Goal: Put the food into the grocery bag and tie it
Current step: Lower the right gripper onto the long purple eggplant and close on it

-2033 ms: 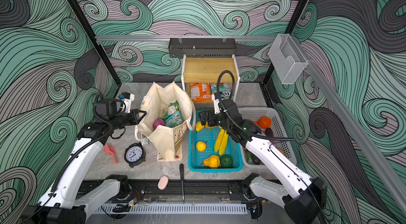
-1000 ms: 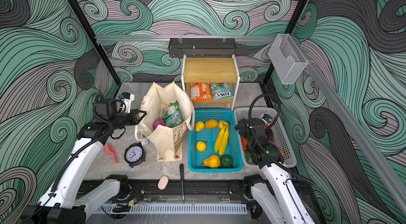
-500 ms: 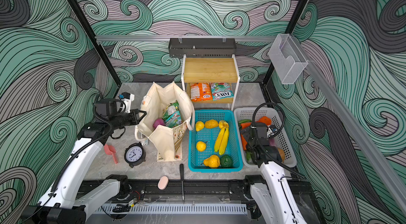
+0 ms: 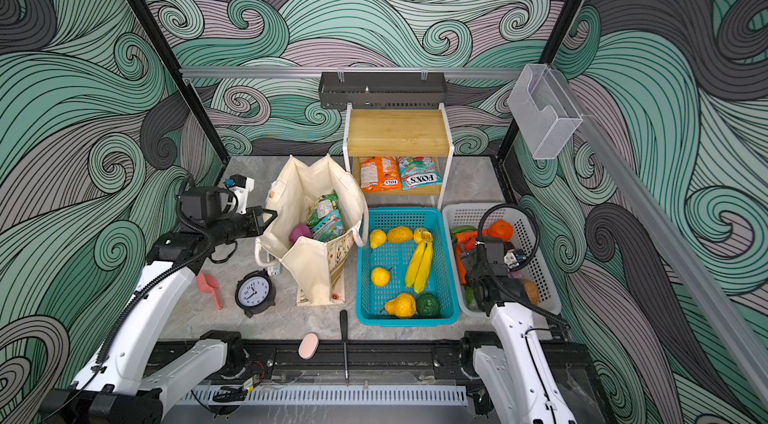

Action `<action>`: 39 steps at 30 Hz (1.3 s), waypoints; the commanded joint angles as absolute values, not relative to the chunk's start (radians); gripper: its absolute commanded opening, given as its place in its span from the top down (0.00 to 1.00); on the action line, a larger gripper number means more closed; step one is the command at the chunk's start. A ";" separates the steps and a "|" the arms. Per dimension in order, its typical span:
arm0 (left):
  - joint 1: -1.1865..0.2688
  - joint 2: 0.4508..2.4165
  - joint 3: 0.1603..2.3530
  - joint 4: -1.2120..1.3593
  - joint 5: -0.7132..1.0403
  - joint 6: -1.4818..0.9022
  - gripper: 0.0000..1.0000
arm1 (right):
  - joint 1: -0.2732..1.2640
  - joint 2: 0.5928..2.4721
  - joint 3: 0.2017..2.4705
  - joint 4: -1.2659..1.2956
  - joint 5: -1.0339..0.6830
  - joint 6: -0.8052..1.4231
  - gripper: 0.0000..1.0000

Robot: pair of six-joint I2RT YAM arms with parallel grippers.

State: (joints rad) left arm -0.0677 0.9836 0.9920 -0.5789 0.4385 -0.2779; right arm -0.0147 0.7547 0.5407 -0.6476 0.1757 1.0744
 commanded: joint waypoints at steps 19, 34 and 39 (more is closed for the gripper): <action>-0.067 0.960 0.992 -0.581 0.443 -0.272 1.00 | -0.052 0.883 0.462 -0.493 0.163 1.102 0.36; -0.067 0.957 0.990 -0.581 0.446 -0.272 1.00 | -0.051 0.814 0.459 -0.483 0.144 1.079 0.54; -0.067 0.957 0.989 -0.578 0.457 -0.274 1.00 | -0.049 0.744 0.484 -0.478 0.126 1.023 0.54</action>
